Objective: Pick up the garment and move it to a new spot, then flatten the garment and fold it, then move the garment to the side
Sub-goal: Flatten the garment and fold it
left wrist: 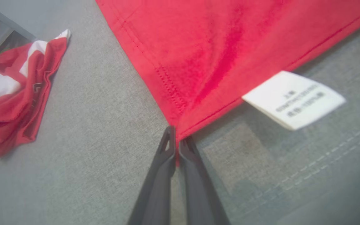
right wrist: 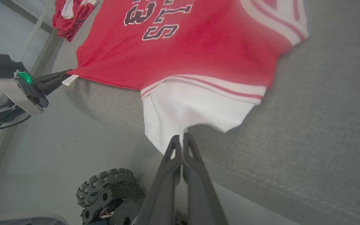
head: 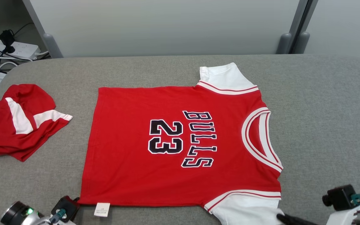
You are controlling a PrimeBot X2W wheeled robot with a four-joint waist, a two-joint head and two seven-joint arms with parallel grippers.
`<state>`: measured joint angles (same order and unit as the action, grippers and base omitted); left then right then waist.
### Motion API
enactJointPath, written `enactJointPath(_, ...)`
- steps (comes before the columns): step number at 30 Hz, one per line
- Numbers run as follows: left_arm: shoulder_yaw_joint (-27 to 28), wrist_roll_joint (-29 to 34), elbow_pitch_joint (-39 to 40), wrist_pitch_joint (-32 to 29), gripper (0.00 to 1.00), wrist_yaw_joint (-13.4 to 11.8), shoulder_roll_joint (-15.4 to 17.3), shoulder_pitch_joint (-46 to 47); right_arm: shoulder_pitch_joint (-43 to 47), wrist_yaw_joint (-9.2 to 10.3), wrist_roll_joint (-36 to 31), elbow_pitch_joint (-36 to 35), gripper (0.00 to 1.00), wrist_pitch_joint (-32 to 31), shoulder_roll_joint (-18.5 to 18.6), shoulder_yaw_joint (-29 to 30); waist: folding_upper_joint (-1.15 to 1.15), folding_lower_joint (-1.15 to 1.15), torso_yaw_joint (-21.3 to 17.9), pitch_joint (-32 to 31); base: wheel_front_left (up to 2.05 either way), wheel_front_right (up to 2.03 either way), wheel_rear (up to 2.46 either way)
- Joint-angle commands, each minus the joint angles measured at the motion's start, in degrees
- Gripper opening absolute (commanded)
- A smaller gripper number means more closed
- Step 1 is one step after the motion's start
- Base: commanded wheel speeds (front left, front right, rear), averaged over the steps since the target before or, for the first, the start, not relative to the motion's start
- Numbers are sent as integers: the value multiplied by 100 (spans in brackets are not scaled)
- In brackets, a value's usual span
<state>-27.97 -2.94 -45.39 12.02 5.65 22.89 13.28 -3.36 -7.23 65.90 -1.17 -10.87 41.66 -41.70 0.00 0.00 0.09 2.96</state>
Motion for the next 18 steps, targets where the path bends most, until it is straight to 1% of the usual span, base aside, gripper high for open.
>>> enactJointPath(1, 135, -17, 243, -81, 0, 59, 300, 387, -246, -25, -113, -127, 0, 159, 202, 142, 0, 0, 39, 36, 0, 0, 0)
enactJointPath(2, 135, -17, 243, -81, 0, 59, 300, 387, -246, -25, -113, -127, 0, 159, 202, 142, 0, 0, 39, 36, 0, 0, 0)
enactJointPath(4, 31, -82, 513, -205, 0, 123, 378, 491, -413, -25, -178, -75, 0, 233, 165, 274, 0, 0, 75, 80, 0, 0, 0)
enactJointPath(8, -303, -189, 996, -597, 0, 174, 586, 657, -778, -25, -301, 162, 0, 357, 15, 458, 0, 0, 153, 194, 0, 0, 0)
enactJointPath(11, -783, -542, 1338, -963, 0, 180, 765, 738, -1057, -25, -377, 397, 0, 384, -149, 500, 0, 0, 189, 266, 0, 0, 0)
enactJointPath(15, -1333, -1145, 1804, -1383, 0, 182, 1134, 988, -1422, -25, -521, 761, 0, 406, -307, 504, 0, 0, 230, 379, 0, 0, 0)
enactJointPath(18, -1618, -1444, 1947, -1489, 0, 182, 1353, 1208, -1687, -25, -596, 1057, 0, 468, -416, 538, 0, 0, 251, 442, 0, 0, 0)
